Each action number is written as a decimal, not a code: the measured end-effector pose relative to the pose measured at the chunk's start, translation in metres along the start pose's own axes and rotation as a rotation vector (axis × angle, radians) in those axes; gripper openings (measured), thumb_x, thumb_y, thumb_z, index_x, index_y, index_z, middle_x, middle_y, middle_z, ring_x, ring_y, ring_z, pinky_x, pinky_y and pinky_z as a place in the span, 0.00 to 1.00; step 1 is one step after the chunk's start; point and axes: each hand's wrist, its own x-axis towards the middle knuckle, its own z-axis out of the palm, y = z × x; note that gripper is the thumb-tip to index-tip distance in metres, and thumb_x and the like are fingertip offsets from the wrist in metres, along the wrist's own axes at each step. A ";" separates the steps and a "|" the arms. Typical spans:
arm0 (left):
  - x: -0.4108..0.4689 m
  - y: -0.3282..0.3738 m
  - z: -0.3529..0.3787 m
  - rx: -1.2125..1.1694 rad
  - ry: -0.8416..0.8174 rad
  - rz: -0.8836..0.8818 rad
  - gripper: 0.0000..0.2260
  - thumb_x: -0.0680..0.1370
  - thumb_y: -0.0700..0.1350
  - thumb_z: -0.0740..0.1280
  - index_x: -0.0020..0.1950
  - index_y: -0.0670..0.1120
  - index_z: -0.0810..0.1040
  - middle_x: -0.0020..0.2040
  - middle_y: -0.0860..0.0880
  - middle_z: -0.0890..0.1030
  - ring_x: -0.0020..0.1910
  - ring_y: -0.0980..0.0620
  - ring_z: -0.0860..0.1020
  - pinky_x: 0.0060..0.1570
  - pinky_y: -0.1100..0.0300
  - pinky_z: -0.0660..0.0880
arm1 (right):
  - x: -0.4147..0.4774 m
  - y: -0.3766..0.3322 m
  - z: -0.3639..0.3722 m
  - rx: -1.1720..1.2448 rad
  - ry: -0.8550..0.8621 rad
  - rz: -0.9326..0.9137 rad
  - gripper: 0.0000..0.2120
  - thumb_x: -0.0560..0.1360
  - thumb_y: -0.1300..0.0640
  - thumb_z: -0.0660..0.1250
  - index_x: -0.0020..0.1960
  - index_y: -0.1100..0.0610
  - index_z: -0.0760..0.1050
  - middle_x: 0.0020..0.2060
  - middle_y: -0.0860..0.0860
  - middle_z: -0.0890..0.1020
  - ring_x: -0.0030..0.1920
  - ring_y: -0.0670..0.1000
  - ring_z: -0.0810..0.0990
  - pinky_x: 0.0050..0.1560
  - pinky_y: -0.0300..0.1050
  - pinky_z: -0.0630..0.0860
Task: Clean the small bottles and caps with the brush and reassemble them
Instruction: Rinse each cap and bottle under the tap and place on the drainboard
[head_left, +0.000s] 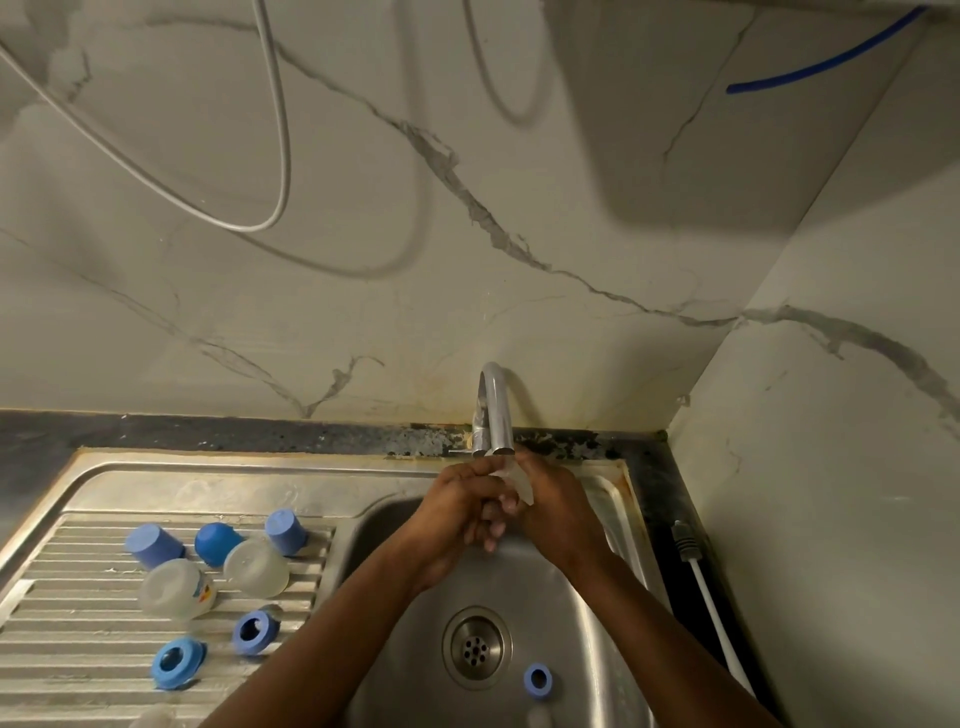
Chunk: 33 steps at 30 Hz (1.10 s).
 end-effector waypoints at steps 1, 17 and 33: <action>-0.002 0.002 0.002 -0.094 -0.034 -0.017 0.13 0.82 0.37 0.65 0.65 0.40 0.80 0.41 0.43 0.79 0.32 0.50 0.74 0.27 0.60 0.71 | 0.000 0.000 0.001 -0.002 -0.008 0.004 0.27 0.78 0.46 0.68 0.76 0.43 0.66 0.66 0.47 0.81 0.65 0.50 0.79 0.62 0.52 0.80; 0.002 0.010 -0.041 1.685 0.002 0.210 0.37 0.79 0.50 0.68 0.82 0.66 0.53 0.53 0.51 0.81 0.45 0.52 0.77 0.48 0.56 0.77 | -0.002 0.002 -0.009 0.043 -0.066 0.039 0.34 0.71 0.49 0.80 0.74 0.42 0.72 0.65 0.43 0.82 0.65 0.47 0.80 0.65 0.45 0.77; -0.008 -0.006 -0.059 1.533 0.340 0.419 0.24 0.80 0.54 0.68 0.76 0.57 0.69 0.65 0.54 0.77 0.52 0.54 0.79 0.49 0.57 0.79 | -0.002 0.005 0.022 0.228 -0.128 0.210 0.33 0.66 0.45 0.82 0.68 0.38 0.75 0.60 0.43 0.83 0.60 0.48 0.82 0.61 0.57 0.81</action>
